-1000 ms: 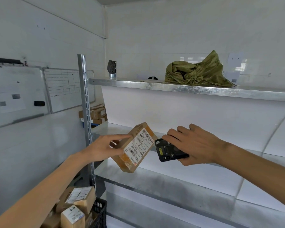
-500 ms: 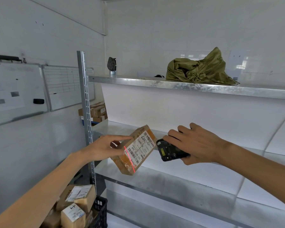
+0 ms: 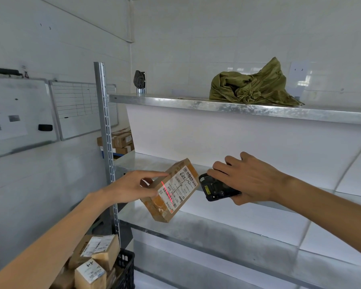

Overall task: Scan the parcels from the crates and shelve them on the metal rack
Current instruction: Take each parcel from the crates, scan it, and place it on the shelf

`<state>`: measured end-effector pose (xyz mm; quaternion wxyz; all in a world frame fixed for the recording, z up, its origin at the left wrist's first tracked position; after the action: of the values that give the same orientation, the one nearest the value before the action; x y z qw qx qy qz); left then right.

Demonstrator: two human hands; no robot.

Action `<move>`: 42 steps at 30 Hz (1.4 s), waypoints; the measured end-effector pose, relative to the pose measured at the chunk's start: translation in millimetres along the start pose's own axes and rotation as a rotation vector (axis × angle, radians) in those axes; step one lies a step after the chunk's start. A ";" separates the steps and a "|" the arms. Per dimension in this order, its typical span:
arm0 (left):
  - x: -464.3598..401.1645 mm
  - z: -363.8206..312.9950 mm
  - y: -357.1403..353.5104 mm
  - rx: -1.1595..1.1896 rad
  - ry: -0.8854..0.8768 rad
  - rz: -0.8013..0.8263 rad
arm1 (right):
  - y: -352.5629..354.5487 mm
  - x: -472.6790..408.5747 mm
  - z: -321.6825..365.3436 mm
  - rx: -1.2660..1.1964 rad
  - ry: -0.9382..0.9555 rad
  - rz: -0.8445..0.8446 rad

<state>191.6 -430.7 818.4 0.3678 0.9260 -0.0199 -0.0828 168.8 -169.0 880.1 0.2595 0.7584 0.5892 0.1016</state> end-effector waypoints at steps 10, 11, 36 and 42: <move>-5.1 6.8 -0.8 0.003 0.011 -0.004 | -30.5 -3.7 3.0 -0.011 -0.054 0.143; -5.3 7.7 -0.7 0.002 0.010 -0.005 | -34.7 -3.5 4.0 -0.039 -0.054 0.157; -19.9 104.9 44.3 0.193 0.053 -0.097 | -81.5 -93.1 55.2 -0.495 -0.289 0.287; -61.3 150.7 58.9 0.221 0.108 -0.183 | -115.2 -143.4 54.0 -0.661 -0.357 0.182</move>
<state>107.2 -569.8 759.4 0.2552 0.9619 0.0757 -0.0632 55.9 -299.8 797.1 0.5782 0.6889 0.4006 0.1749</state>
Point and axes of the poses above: each hand's wrist, its own x-axis away from the middle knuckle, its own y-axis out of the back of the hand, z = x × y, the point moved 8 cm from there along -x, towards the middle knuckle, and after that the axes turned 7 degrees about x, right-handed, at the moved point
